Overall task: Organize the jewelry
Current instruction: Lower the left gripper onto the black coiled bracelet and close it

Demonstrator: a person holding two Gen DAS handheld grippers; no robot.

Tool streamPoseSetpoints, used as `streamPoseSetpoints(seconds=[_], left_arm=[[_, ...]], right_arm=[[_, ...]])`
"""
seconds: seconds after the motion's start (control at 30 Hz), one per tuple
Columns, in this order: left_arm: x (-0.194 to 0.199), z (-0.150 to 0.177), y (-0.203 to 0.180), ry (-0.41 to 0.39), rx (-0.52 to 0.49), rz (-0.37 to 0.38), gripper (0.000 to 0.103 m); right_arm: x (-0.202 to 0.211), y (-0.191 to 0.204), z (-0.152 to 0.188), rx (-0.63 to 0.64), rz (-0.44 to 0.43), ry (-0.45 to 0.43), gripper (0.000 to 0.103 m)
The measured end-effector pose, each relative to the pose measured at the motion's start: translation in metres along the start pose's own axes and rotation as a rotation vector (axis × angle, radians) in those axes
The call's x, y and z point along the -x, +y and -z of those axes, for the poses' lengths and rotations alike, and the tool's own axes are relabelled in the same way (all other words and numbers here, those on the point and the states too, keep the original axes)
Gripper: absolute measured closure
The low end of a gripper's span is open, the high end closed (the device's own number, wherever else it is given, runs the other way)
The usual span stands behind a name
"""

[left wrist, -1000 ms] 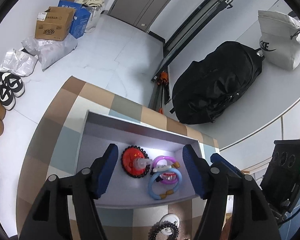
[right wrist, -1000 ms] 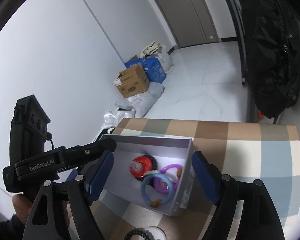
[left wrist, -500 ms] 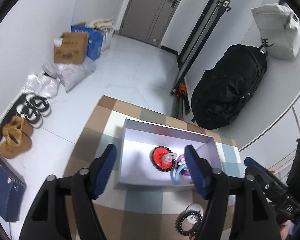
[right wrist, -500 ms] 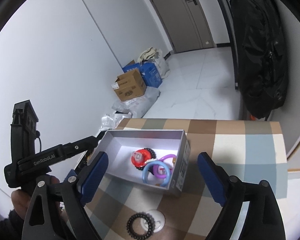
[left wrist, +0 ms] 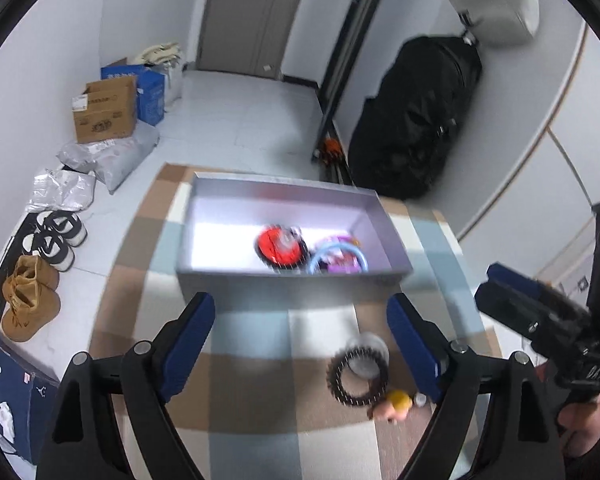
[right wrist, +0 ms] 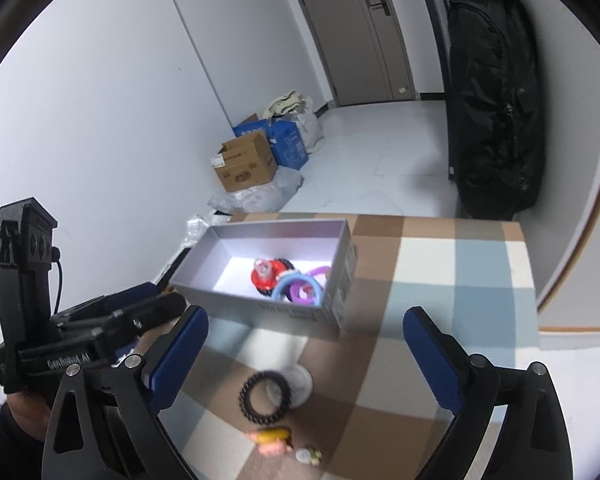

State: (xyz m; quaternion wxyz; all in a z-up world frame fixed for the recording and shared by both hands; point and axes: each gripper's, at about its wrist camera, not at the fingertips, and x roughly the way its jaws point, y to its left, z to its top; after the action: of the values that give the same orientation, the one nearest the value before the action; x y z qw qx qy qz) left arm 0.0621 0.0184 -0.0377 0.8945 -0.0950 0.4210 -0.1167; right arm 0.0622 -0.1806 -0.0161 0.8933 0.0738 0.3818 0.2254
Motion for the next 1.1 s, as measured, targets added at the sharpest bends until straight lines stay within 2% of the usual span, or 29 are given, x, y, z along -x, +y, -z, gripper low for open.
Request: streamPoseSetpoints(seconds=[0.1, 0.17, 0.37, 0.43, 0.53, 0.67, 0.7, 0.73, 0.83, 0.9, 0.97, 1.0, 1.07, 1.1], left_arm=[[-0.008, 0.008, -0.006, 0.04, -0.033, 0.014, 0.018], [-0.007, 0.013, -0.012, 0.034, -0.071, -0.008, 0.018], [-0.024, 0.029, -0.027, 0.125, -0.159, -0.066, 0.018], [-0.03, 0.032, -0.029, 0.166, -0.178, -0.107, 0.018], [-0.034, 0.036, -0.031, 0.177, -0.227, -0.192, 0.018], [-0.037, 0.04, -0.032, 0.193, -0.239, -0.183, 0.021], [-0.038, 0.041, -0.034, 0.2, -0.251, -0.19, 0.025], [-0.041, 0.042, -0.035, 0.21, -0.26, -0.195, 0.033], [-0.04, 0.044, -0.038, 0.207, -0.266, -0.188, 0.039], [-0.039, 0.043, -0.038, 0.208, -0.255, -0.17, 0.049], [-0.042, 0.041, -0.038, 0.213, -0.246, -0.144, 0.065], [-0.042, 0.041, -0.041, 0.212, -0.252, -0.138, 0.069], [-0.043, 0.041, -0.046, 0.213, -0.27, -0.118, 0.09], [-0.043, 0.042, -0.049, 0.215, -0.281, -0.112, 0.093]], right_arm=[[0.005, 0.0, 0.006, 0.005, 0.02, 0.009, 0.002], [0.008, 0.0, 0.009, 0.008, 0.033, 0.015, 0.002], [0.02, -0.004, 0.019, -0.016, 0.041, 0.013, 0.002], [0.024, -0.005, 0.022, -0.018, 0.041, 0.011, 0.002], [0.028, -0.007, 0.023, -0.012, 0.05, 0.008, 0.002], [0.032, -0.011, 0.022, -0.026, 0.049, 0.002, 0.002], [0.033, -0.013, 0.022, -0.032, 0.048, 0.001, 0.002], [0.033, -0.013, 0.021, -0.036, 0.047, 0.0, 0.002], [0.035, -0.015, 0.021, -0.044, 0.043, -0.003, 0.002], [0.036, -0.015, 0.021, -0.043, 0.041, -0.002, 0.002], [0.035, -0.016, 0.022, -0.042, 0.042, 0.004, 0.002], [0.034, -0.016, 0.023, -0.042, 0.042, 0.007, 0.002], [0.034, -0.016, 0.023, -0.044, 0.042, 0.012, 0.002], [0.034, -0.016, 0.023, -0.045, 0.041, 0.012, 0.002]])
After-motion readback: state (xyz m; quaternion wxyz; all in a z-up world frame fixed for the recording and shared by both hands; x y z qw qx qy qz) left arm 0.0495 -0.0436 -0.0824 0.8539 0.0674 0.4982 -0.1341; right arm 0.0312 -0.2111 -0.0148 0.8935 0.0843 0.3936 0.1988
